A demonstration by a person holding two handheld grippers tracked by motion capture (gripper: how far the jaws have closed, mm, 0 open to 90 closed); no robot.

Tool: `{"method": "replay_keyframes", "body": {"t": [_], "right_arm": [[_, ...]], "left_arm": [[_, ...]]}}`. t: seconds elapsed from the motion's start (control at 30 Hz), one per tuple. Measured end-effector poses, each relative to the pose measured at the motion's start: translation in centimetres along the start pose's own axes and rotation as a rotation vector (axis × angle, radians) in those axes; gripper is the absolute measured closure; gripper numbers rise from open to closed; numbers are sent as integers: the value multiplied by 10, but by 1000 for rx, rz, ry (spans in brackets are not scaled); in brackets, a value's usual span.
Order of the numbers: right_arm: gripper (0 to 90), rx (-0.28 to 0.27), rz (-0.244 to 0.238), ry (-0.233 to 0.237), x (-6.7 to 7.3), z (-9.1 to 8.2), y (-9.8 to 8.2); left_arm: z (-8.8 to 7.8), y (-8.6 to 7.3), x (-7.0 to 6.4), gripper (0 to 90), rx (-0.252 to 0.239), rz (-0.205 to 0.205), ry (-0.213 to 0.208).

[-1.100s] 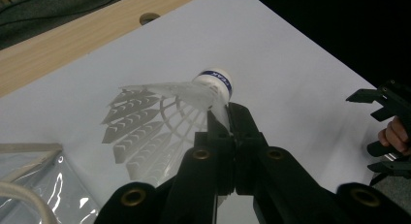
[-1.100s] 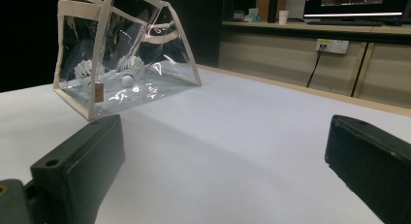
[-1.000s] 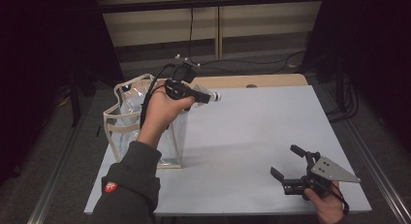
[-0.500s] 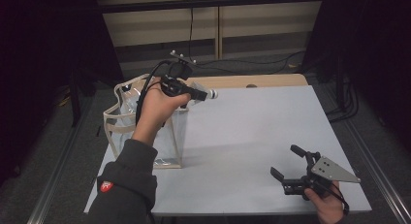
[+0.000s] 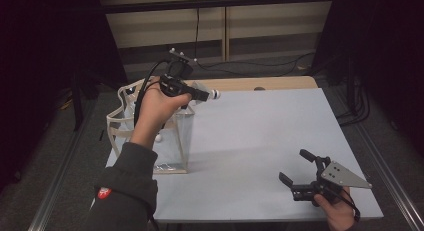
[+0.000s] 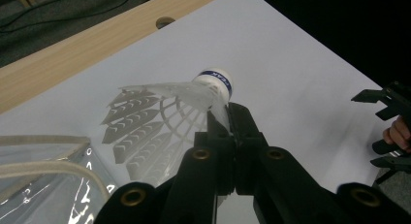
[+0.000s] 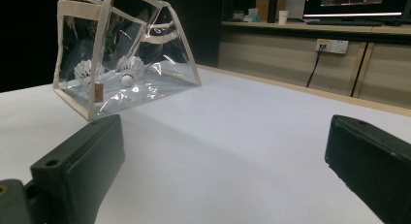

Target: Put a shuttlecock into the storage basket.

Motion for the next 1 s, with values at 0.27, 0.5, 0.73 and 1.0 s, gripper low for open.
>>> {"method": "replay_keyframes", "body": {"t": [0.27, 0.5, 0.73, 1.0], "right_arm": [[3, -2, -1, 2, 1, 0, 0], [3, -2, -1, 1, 0, 0, 0], [3, 0, -3, 1, 1, 1, 0], [3, -1, -2, 1, 1, 0, 0]], "left_arm": [[-8, -1, 6, 895, -1, -7, 13], [-17, -5, 16, 894, -12, -22, 32], [-24, -8, 23, 893, -9, -30, 57], [-30, -13, 32, 893, -5, -42, 72]]}}
Point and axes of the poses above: each handheld gripper's, and its own axes: z roughly forward along the jaws, y roughly out of its top, x roughly to its left, the point moved 3 cm from there along z, roughly forward along the jaws, and after that the axes turned 8 degrees about -x, right-handed, at the moved point
